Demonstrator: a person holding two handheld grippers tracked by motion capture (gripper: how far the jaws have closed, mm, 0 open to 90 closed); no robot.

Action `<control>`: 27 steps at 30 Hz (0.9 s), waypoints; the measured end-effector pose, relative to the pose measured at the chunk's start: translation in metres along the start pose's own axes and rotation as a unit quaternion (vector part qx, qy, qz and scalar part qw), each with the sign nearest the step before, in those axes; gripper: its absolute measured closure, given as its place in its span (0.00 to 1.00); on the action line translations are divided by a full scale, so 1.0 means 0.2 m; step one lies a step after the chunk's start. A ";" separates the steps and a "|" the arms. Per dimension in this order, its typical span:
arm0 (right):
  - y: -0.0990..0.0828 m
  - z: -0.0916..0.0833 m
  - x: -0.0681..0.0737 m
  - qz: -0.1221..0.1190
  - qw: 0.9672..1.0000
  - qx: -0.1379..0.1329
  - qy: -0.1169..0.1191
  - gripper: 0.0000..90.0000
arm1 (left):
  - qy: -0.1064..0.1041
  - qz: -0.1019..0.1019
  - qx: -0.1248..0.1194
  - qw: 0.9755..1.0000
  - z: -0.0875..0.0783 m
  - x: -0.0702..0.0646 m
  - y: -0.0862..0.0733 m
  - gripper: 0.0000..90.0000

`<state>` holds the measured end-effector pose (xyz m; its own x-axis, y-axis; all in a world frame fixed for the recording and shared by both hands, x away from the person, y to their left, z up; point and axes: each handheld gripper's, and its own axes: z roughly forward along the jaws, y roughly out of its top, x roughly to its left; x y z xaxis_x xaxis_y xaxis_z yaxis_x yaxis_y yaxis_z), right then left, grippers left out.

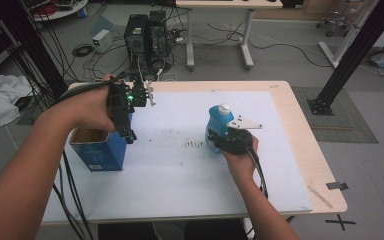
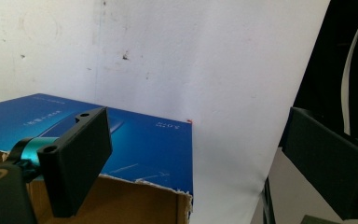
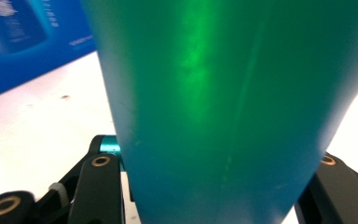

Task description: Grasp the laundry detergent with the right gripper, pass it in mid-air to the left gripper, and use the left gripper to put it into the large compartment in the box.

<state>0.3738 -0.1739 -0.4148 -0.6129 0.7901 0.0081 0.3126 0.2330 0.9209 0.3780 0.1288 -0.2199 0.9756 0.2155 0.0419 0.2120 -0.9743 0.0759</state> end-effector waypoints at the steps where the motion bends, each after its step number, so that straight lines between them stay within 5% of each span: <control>1: 0.00 -0.01 0.01 -0.003 1.000 -0.001 0.004 0.52 | 0.000 0.003 0.001 1.000 0.00 0.00 0.01 0.09; 8: 0.02 -0.05 0.04 -0.009 0.999 -0.007 0.042 0.52 | 0.001 0.008 0.000 1.000 -0.01 -0.02 0.04 0.09; 15: 0.05 -0.09 0.10 -0.032 0.995 -0.008 0.096 0.52 | -0.001 0.022 0.001 1.000 0.00 -0.04 0.10 0.09; 27: 0.07 -0.10 0.20 -0.070 0.980 -0.012 0.188 0.52 | -0.004 0.049 0.002 0.999 0.01 -0.10 0.17 0.09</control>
<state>0.3391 -0.1495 -0.3932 -0.8739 0.4857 0.0205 0.1927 0.3073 0.9319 0.3664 0.0914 -0.2192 0.9921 0.1188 0.0409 0.1158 -0.9909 0.0685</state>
